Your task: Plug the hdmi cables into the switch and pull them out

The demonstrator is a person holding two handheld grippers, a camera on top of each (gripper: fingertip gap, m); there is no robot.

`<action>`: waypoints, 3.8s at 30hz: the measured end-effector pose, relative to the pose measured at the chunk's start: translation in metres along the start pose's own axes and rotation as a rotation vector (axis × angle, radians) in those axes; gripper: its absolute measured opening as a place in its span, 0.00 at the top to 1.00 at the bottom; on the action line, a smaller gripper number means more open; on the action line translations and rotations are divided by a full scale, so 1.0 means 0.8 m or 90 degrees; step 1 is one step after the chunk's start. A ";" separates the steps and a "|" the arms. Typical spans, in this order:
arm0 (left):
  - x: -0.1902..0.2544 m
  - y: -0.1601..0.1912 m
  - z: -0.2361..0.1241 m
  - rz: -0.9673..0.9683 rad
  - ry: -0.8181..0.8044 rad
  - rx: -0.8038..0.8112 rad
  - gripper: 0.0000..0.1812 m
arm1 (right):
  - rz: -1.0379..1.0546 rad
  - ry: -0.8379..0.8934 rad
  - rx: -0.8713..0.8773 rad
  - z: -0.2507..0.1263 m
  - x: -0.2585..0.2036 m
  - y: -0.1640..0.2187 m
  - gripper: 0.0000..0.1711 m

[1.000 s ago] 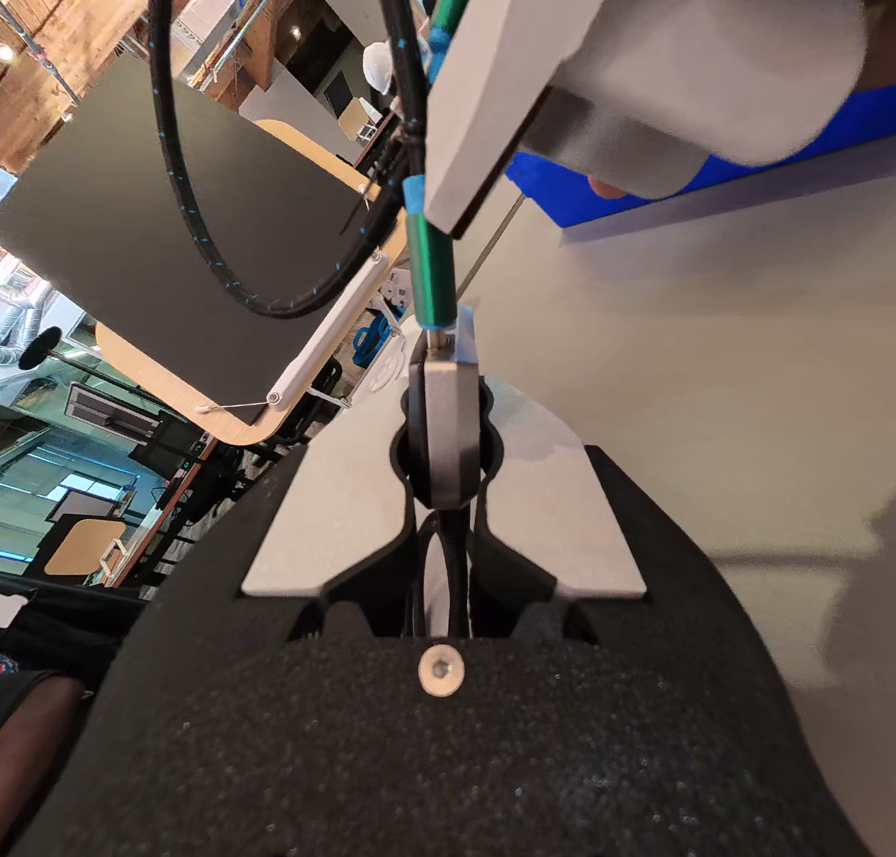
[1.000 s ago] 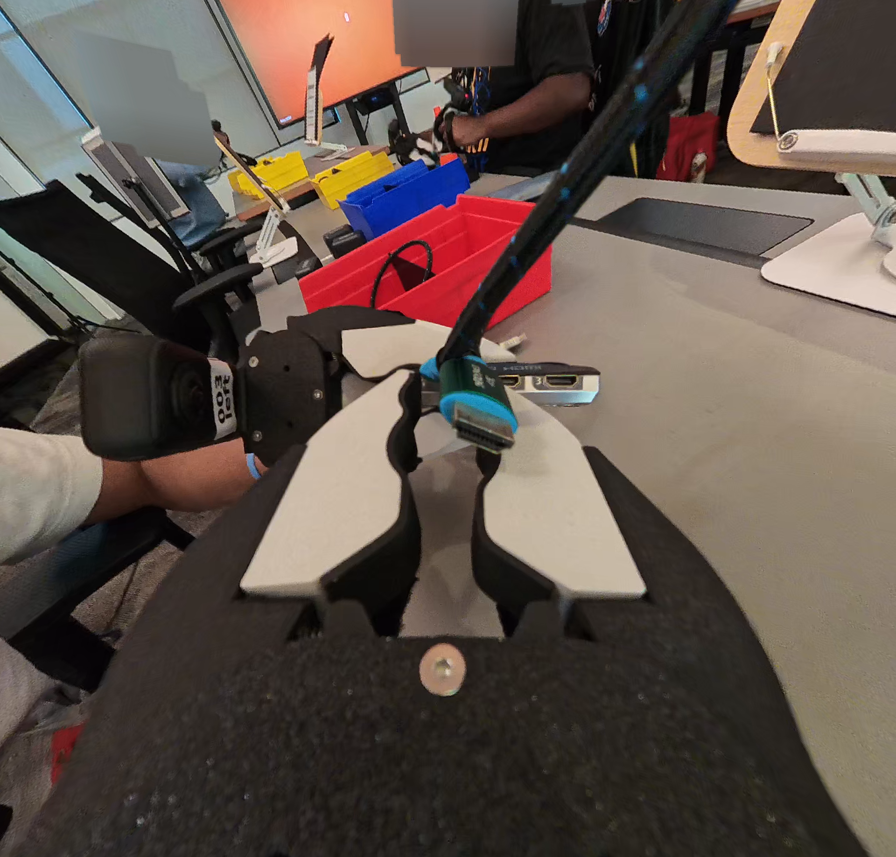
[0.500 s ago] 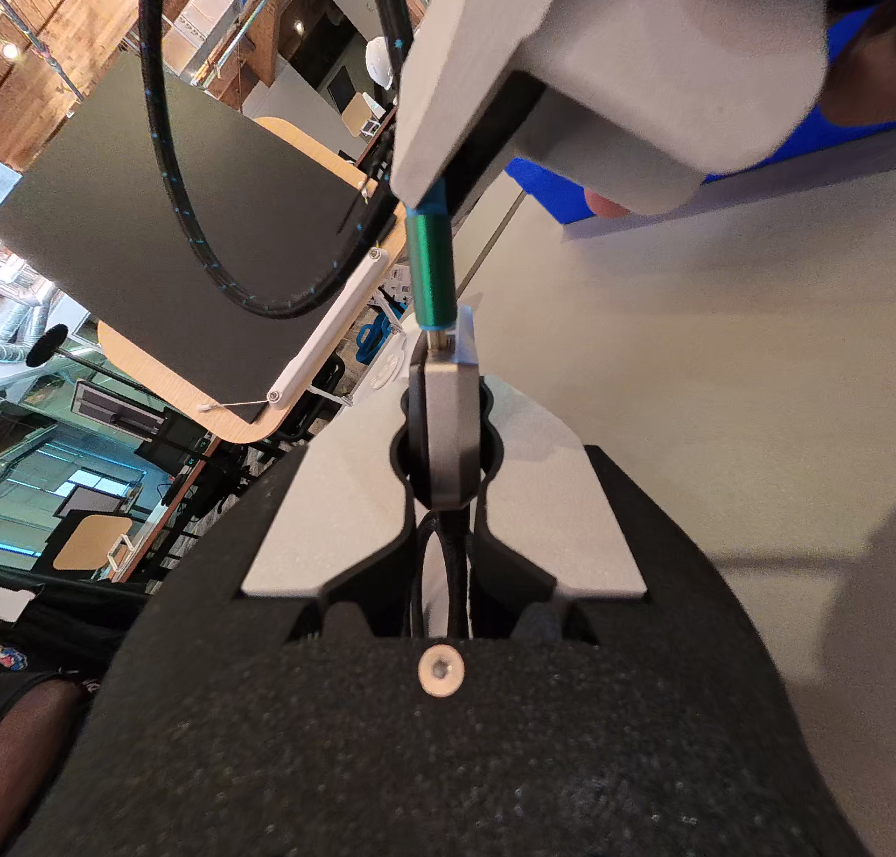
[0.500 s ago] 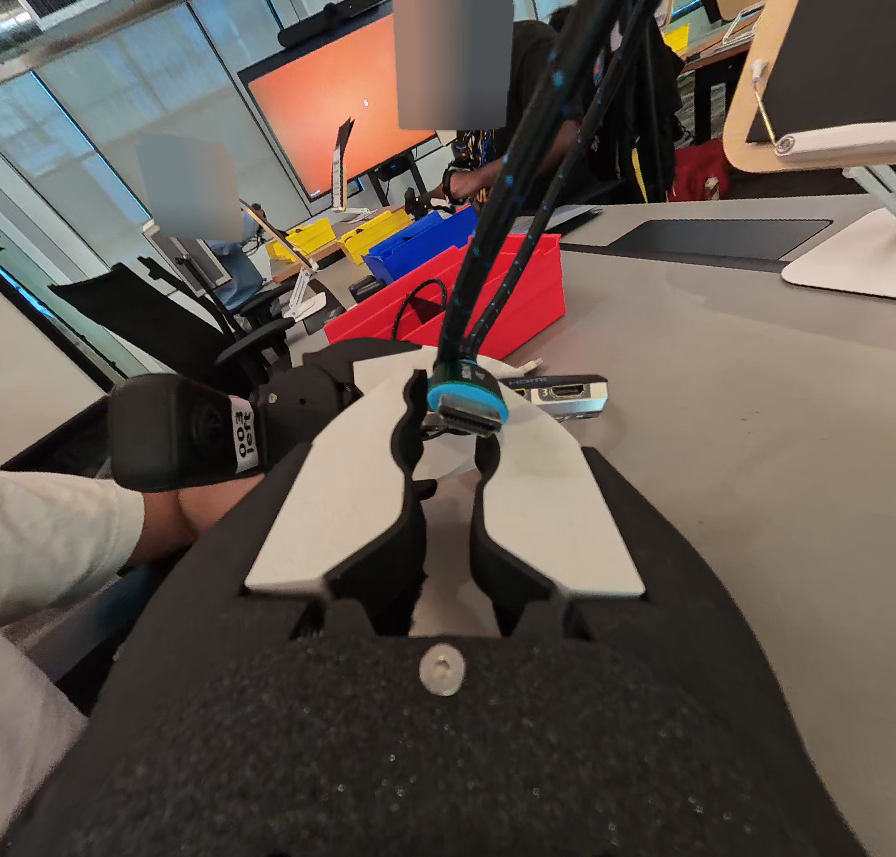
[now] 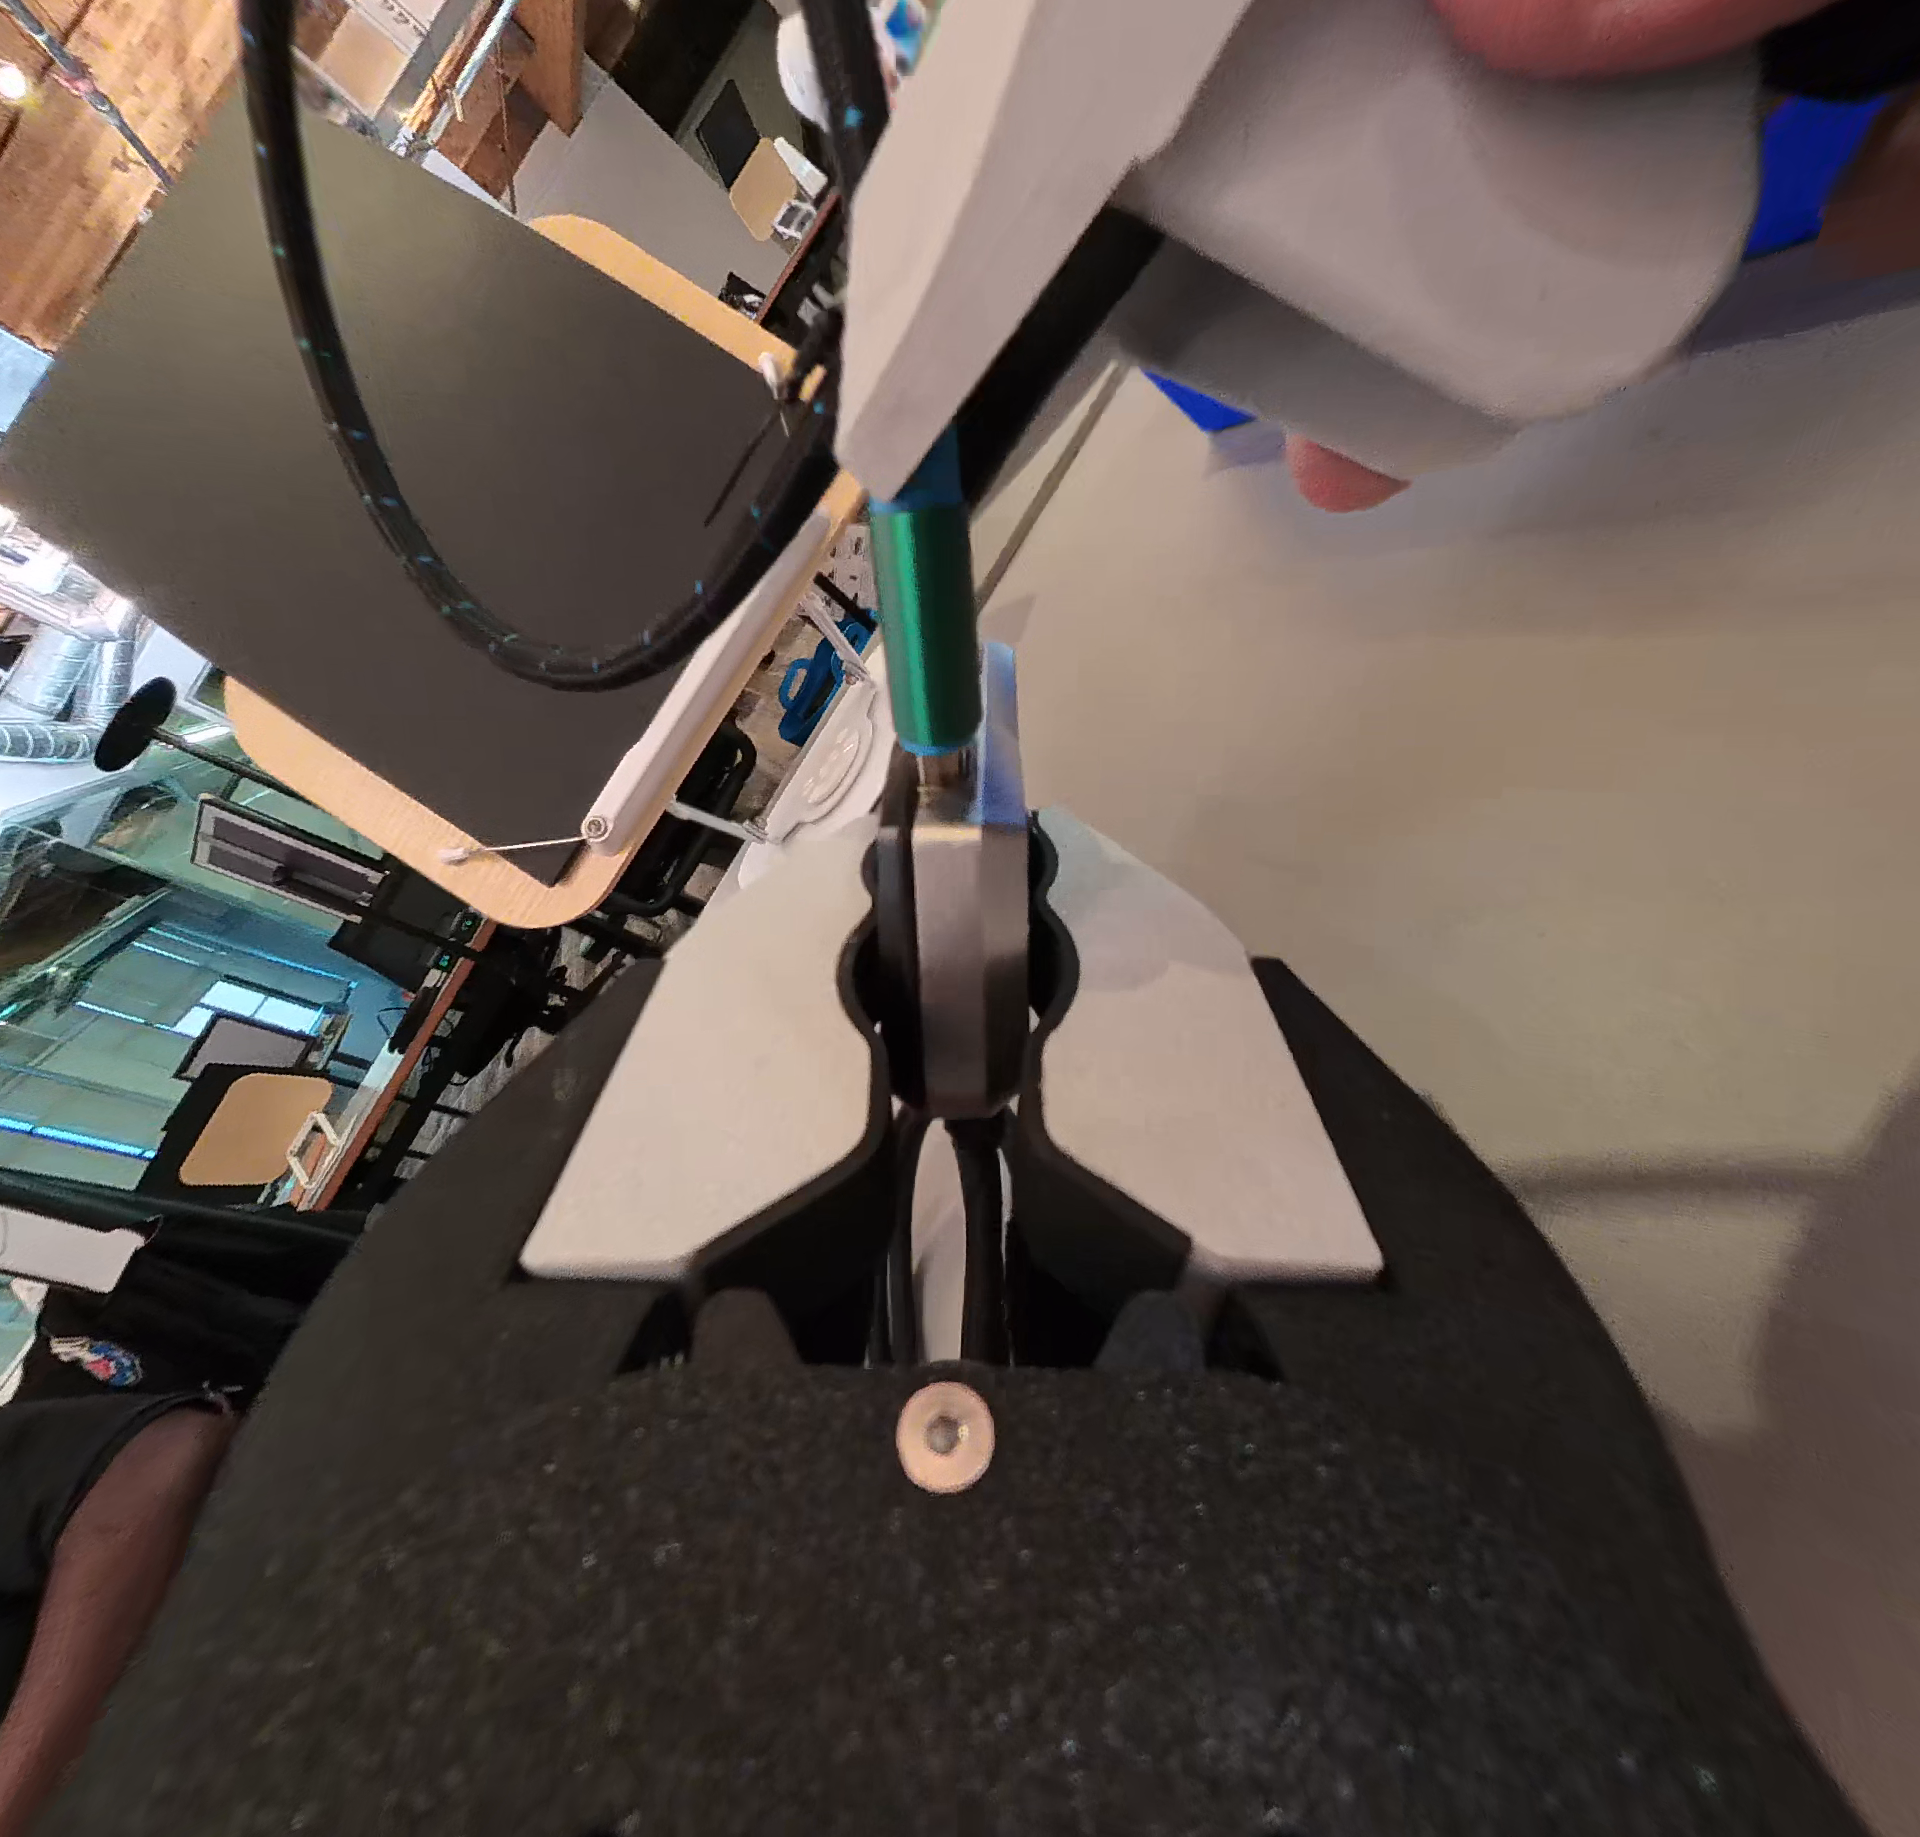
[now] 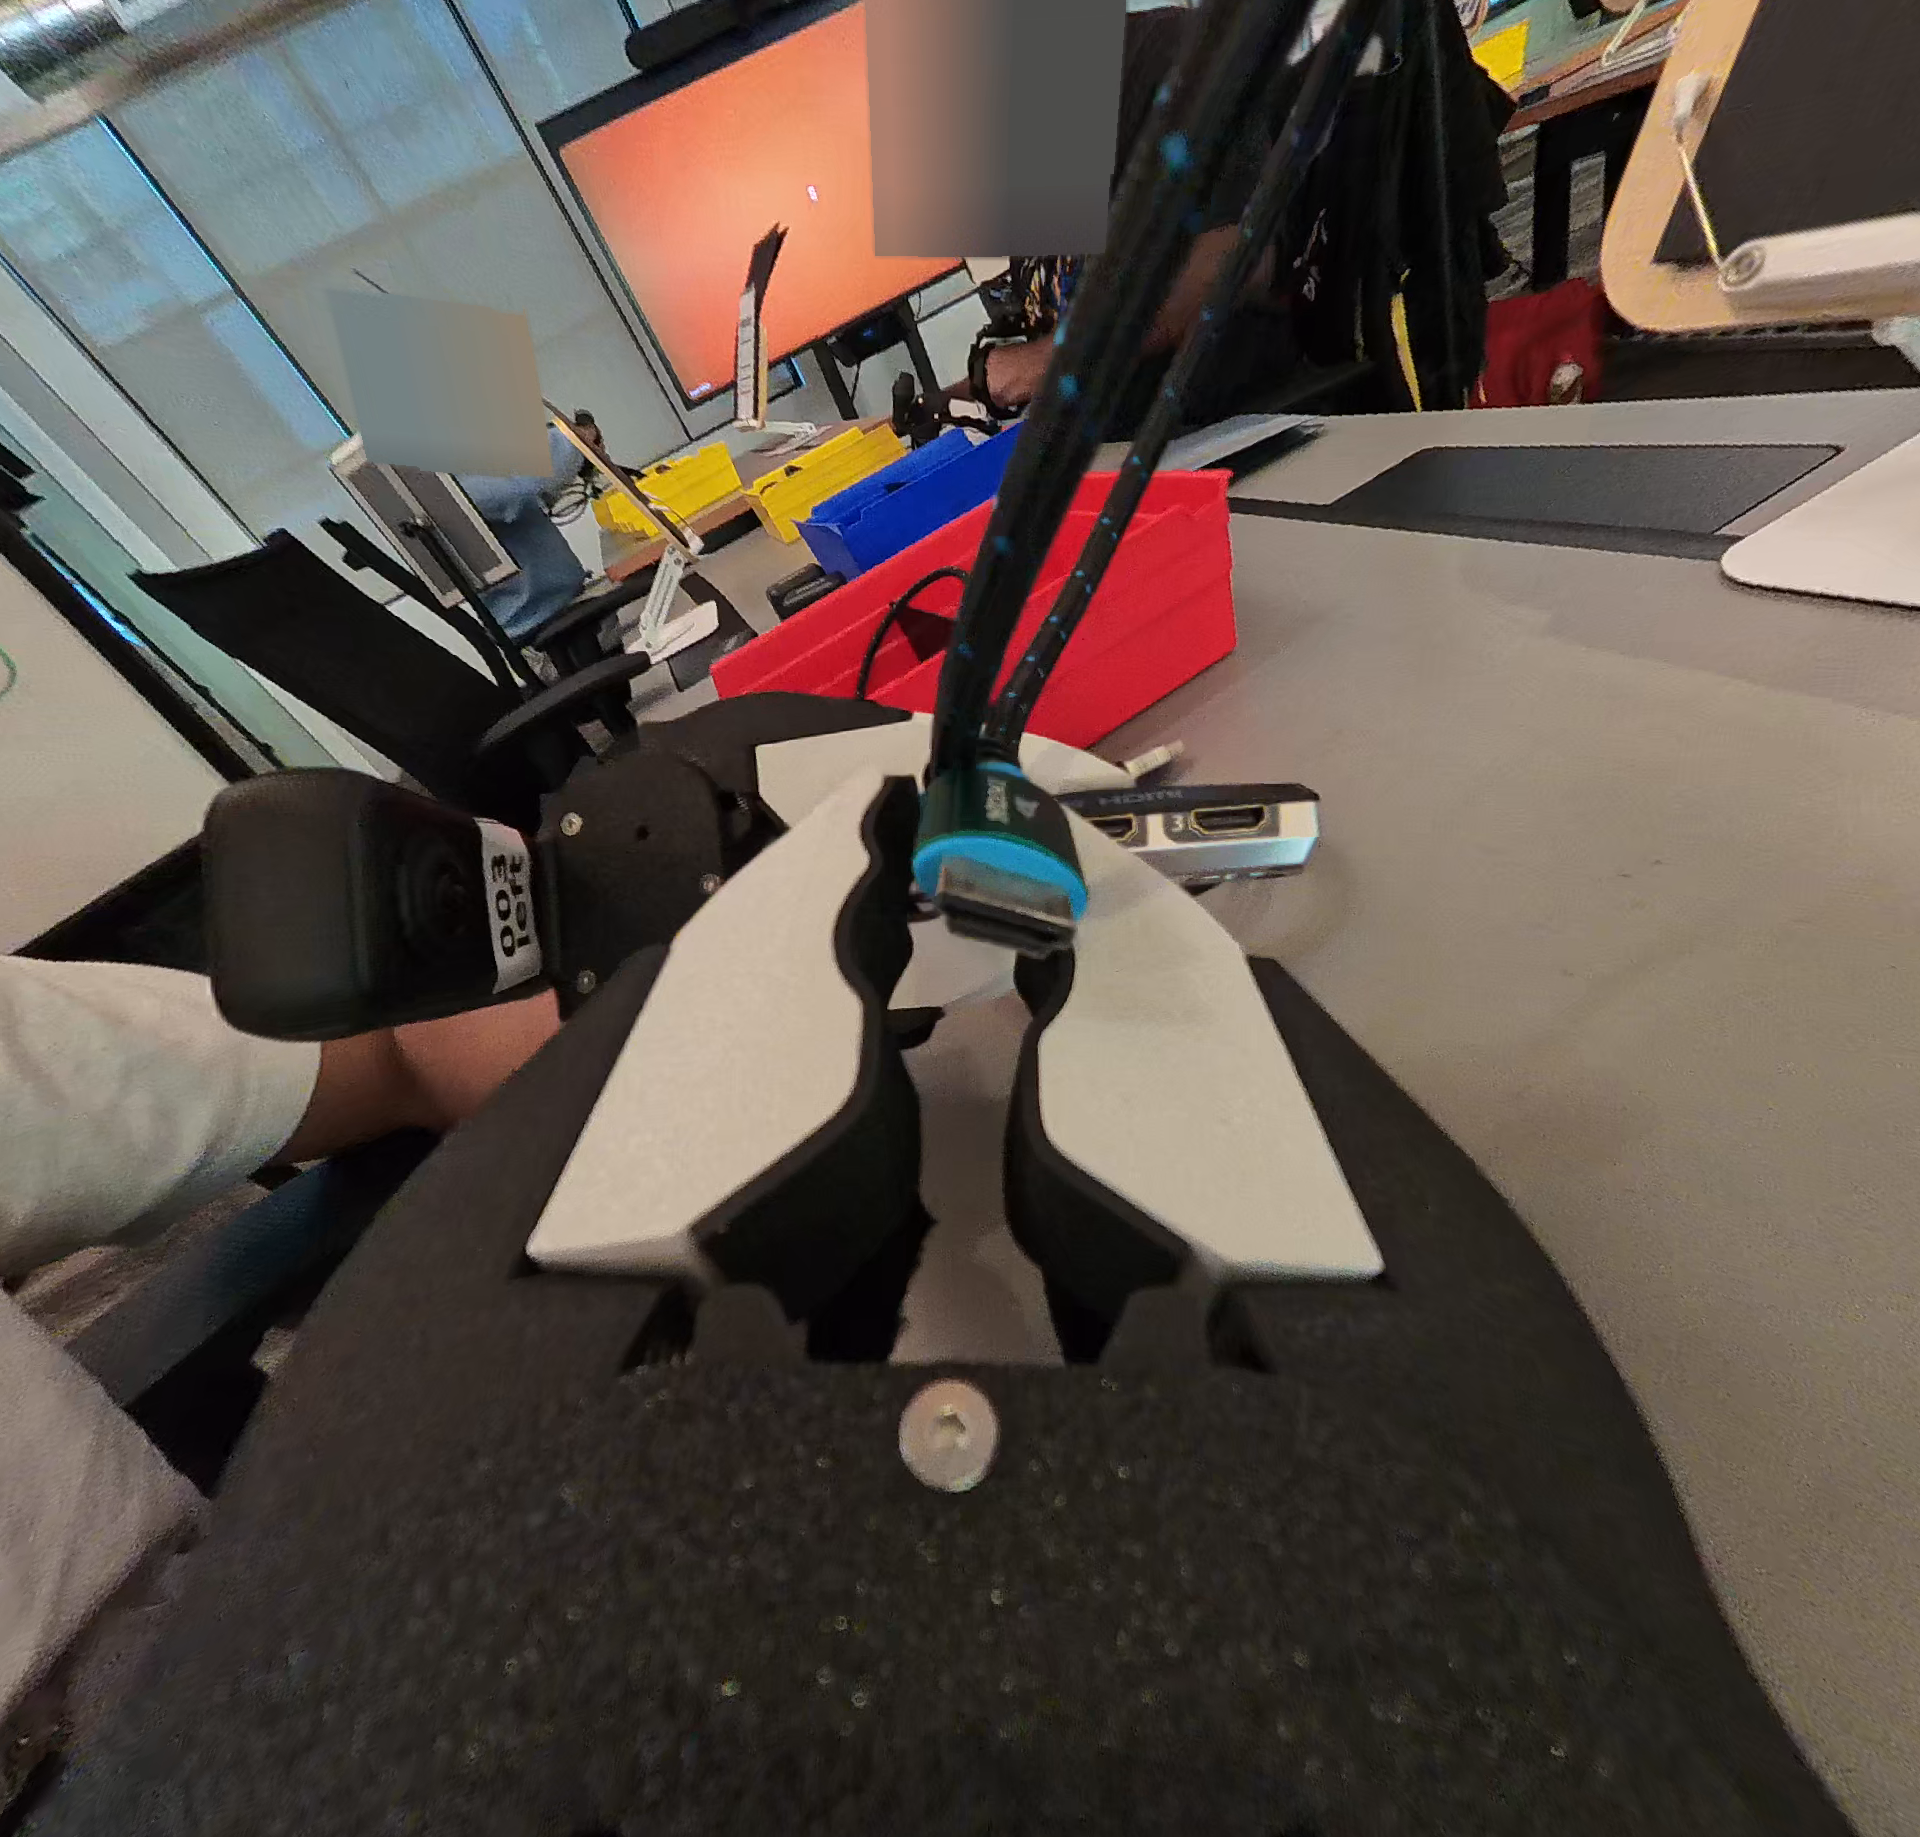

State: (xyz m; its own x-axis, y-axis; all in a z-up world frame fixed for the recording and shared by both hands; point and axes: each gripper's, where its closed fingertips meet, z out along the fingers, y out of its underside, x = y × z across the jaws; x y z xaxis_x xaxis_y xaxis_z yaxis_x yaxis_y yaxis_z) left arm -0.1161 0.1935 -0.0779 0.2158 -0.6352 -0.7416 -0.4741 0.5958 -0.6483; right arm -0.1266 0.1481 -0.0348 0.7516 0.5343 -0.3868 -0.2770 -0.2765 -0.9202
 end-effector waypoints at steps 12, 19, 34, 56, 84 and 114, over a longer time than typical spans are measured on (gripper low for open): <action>-0.010 -0.006 -0.004 -0.037 0.010 0.029 0.89 | -0.096 0.053 -0.013 0.011 -0.005 -0.015 0.90; -0.007 -0.015 -0.011 -0.029 0.013 0.089 0.88 | 0.070 -0.042 0.045 0.000 0.004 -0.024 0.90; 0.004 -0.010 -0.007 -0.060 0.051 0.045 0.88 | 0.079 0.000 0.069 -0.004 0.016 -0.020 0.92; 0.013 -0.009 -0.004 -0.028 0.040 0.013 0.89 | 0.114 -0.042 0.052 -0.009 0.024 -0.008 0.93; -0.006 -0.016 -0.004 0.000 0.026 0.075 0.88 | 0.112 -0.118 -0.135 -0.044 0.017 -0.017 0.75; 0.008 -0.033 -0.014 0.138 -0.010 0.129 0.88 | 0.088 -0.165 -0.198 -0.027 -0.009 0.019 0.88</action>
State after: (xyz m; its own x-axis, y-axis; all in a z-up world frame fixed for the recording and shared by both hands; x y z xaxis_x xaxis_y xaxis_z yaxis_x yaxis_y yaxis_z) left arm -0.1119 0.1682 -0.0631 0.1412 -0.4758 -0.8681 -0.3311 0.8038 -0.4943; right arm -0.1233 0.1223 -0.0448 0.5338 0.6479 -0.5435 -0.1406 -0.5658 -0.8125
